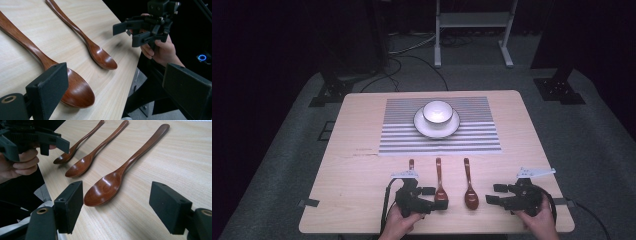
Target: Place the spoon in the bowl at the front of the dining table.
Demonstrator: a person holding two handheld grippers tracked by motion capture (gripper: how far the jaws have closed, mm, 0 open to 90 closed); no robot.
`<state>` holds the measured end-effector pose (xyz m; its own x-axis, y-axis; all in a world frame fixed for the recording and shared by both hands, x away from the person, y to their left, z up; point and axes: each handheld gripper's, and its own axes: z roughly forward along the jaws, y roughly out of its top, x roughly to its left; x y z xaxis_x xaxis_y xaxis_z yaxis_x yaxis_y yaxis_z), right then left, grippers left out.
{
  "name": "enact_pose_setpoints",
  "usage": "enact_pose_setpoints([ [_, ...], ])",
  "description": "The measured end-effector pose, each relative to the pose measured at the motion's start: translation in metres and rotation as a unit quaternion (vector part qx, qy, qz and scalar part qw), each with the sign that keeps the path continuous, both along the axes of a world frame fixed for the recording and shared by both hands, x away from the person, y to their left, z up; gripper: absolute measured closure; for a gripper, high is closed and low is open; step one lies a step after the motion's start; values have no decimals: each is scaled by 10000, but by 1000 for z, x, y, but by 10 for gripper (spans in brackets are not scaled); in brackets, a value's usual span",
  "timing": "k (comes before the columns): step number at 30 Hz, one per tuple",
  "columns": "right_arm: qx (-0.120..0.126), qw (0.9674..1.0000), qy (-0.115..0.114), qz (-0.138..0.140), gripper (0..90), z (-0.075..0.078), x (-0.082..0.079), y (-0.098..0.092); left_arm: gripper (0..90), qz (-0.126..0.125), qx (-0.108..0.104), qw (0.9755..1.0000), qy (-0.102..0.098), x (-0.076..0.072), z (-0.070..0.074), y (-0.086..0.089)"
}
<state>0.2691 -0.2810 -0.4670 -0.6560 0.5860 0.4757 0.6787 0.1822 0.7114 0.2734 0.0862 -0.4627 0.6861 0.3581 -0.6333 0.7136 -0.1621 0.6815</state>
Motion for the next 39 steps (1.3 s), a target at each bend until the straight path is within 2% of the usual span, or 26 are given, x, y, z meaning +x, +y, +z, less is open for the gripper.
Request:
enact_pose_setpoints([
  [5,70,10000,33,-8,261,-1,1,-2,54,-98,18,9999,139,0,-3,-4],
  [14,117,9999,43,-38,261,-1,1,-2,54,-319,91,9991,251,-2,-7,-12],
  [29,116,9999,62,-36,261,-2,1,-2,54,-515,241,9979,300,-6,-11,-21],
  [32,117,9999,61,-37,261,-1,1,-2,54,-536,310,9976,305,-7,-12,-22],
  [37,101,9999,55,-27,261,-2,2,-1,55,-577,547,9958,461,-6,-17,-26],
  [39,94,9999,57,-26,261,-1,2,-1,55,-591,566,9956,467,-6,-17,-27],
])
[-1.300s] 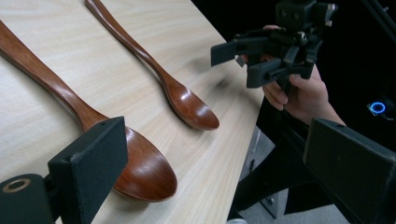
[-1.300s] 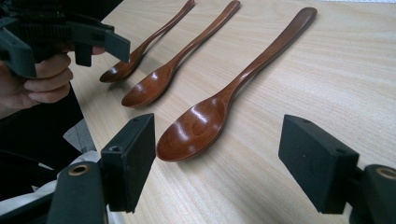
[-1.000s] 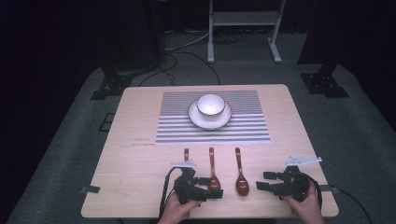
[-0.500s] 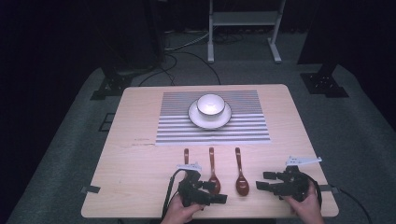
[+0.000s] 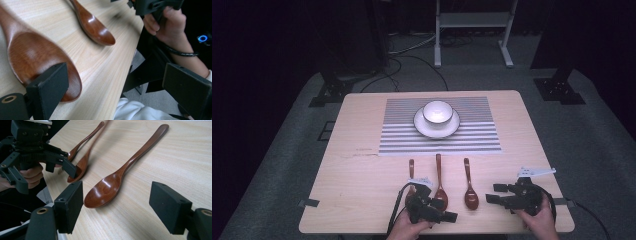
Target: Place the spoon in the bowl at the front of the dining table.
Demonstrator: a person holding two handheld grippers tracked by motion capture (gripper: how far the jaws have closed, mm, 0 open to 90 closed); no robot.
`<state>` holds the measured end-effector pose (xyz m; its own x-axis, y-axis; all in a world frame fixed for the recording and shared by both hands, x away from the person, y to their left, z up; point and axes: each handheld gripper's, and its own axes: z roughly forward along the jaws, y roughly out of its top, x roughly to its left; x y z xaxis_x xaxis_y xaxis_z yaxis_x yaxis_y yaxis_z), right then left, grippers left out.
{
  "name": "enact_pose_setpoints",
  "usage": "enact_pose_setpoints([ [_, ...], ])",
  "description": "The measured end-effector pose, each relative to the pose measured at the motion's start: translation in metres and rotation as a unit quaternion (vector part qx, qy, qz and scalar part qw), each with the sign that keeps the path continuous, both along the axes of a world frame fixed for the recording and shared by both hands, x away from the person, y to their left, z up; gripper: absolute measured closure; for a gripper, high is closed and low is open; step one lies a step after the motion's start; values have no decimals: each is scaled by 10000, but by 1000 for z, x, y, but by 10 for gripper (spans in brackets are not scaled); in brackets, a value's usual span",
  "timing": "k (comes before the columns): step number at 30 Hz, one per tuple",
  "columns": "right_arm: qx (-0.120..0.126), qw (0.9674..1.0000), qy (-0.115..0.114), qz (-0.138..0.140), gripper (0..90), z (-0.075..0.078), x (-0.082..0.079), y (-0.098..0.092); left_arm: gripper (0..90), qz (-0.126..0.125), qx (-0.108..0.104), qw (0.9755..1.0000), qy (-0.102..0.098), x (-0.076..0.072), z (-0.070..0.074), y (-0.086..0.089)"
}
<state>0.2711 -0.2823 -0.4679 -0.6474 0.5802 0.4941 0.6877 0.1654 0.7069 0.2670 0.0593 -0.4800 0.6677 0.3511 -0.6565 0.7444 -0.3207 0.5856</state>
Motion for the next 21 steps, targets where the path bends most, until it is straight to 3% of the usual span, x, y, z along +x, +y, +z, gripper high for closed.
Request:
enact_pose_setpoints([
  [9,-69,9997,-133,168,261,18,12,9,56,57,-47,10000,18,1,-1,1],
  [21,-307,9975,175,615,250,34,44,44,56,63,-54,10000,21,1,-1,2],
])
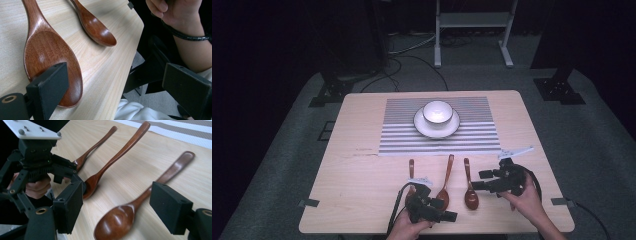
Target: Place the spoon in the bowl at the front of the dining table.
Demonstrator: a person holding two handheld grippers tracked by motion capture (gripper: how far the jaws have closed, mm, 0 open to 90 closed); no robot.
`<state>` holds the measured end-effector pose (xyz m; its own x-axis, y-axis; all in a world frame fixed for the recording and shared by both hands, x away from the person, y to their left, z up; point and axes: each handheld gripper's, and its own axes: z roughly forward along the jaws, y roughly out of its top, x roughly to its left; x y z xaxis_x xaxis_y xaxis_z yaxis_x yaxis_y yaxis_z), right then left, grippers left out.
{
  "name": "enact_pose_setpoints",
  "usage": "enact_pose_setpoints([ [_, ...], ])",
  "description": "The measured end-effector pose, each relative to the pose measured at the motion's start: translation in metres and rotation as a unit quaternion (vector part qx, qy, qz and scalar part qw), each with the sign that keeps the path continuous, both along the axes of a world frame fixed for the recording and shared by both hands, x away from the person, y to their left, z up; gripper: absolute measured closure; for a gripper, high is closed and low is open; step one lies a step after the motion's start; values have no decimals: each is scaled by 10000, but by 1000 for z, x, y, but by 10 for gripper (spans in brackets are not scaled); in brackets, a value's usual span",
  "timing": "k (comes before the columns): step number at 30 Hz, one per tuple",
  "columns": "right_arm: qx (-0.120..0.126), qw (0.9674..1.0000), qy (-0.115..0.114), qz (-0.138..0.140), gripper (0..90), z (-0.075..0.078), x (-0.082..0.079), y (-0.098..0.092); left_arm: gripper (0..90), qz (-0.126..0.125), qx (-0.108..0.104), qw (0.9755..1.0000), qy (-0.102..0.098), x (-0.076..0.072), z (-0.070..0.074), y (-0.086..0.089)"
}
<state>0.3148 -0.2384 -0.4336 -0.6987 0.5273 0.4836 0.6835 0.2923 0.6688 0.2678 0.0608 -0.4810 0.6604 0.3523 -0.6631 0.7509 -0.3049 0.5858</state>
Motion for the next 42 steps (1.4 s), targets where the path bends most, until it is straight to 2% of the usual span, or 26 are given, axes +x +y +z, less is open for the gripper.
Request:
enact_pose_setpoints([
  [3,-31,9999,90,113,248,2,8,10,56,1,1,10000,-24,0,0,0],
  [12,-359,9991,68,212,243,9,26,33,57,-8,-21,10000,-20,0,-1,0],
  [20,-606,9979,103,226,241,9,45,51,57,-3,-47,10000,-19,0,-1,0],
  [31,-740,9969,100,255,241,12,60,65,57,4,-58,10000,-22,0,-1,0],
  [42,-846,9959,132,276,241,8,74,78,57,-1,-49,10000,-33,-1,-1,0],
])
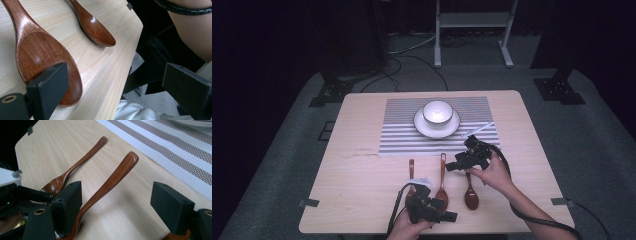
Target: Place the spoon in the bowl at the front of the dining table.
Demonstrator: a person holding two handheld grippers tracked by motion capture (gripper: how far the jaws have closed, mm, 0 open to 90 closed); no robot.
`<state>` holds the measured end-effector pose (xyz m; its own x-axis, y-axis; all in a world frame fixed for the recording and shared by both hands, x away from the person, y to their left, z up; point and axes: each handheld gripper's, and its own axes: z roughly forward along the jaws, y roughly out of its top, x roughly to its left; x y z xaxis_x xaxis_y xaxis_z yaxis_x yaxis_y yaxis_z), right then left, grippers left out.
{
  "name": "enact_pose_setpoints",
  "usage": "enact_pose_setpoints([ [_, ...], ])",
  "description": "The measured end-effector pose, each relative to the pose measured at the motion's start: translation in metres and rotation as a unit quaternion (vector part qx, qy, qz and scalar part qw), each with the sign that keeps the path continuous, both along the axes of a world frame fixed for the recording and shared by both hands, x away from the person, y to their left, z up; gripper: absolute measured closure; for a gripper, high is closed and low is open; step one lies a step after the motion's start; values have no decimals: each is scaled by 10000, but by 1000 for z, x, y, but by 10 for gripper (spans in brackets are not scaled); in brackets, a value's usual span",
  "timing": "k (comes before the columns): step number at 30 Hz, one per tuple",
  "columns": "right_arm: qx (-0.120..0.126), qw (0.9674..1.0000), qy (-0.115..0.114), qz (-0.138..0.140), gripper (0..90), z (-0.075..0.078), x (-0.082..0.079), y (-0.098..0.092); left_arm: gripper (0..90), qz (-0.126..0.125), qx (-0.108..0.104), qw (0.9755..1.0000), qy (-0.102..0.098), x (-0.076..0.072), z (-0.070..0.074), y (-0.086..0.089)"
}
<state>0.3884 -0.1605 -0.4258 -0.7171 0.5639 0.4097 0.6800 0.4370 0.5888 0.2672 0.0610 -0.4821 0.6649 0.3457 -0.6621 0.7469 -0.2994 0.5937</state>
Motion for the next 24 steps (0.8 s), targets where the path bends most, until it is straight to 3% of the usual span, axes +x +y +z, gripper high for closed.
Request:
enact_pose_setpoints([
  [17,-92,9999,57,-15,252,-5,18,16,57,-7,8,10000,-14,0,0,0],
  [24,-117,9999,123,-16,340,-10,24,22,57,-6,-2,10000,-9,0,0,0],
])
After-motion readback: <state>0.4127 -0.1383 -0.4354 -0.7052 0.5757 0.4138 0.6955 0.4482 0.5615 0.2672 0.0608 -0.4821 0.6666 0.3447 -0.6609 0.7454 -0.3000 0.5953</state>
